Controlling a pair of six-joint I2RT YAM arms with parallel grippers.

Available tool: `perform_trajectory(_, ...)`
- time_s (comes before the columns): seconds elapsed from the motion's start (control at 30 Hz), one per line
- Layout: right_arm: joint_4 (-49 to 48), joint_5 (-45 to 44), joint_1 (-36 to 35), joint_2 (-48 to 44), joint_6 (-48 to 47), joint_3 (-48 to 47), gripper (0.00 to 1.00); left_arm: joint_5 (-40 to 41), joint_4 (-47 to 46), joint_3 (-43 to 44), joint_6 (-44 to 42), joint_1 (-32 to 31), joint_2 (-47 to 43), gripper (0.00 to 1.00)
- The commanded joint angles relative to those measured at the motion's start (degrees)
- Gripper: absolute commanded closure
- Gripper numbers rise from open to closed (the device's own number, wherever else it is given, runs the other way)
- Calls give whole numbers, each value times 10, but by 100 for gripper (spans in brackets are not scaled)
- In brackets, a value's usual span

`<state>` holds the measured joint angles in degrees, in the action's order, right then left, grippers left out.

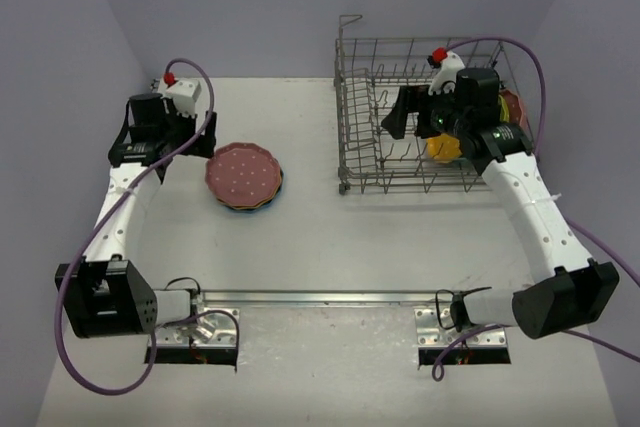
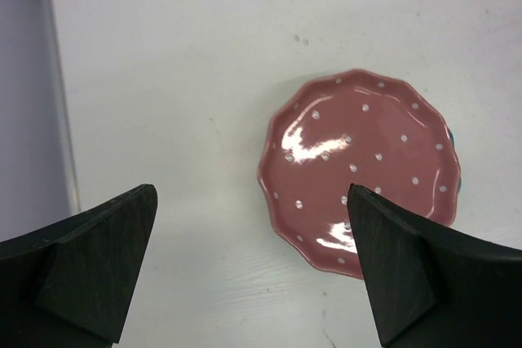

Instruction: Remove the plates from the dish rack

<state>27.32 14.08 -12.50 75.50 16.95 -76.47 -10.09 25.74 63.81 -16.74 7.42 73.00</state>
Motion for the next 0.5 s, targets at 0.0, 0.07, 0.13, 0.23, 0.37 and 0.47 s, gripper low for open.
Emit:
perform_trajectory(0.0, -7, -106, 21, -34, -65, 56, 1, 23, -52, -7, 0, 5, -51, 0)
perform_trajectory(0.07, -13, -113, 33, -61, -73, 92, 1, 13, -66, -20, 13, 6, -81, 0)
perform_trajectory(0.13, -18, -114, 47, -82, -72, 117, 1, 13, -86, -35, 24, 5, -111, 0)
perform_trajectory(0.23, -38, -102, 91, -120, -63, 162, 1, 0, -95, -46, 33, 3, -137, 0)
perform_trajectory(0.37, -61, -108, 121, -161, -63, 199, 1, -5, -78, -45, 36, -4, -132, 0)
perform_trajectory(0.47, -70, -115, 131, -188, -65, 212, 1, -5, -75, -53, 36, -18, -136, 0)
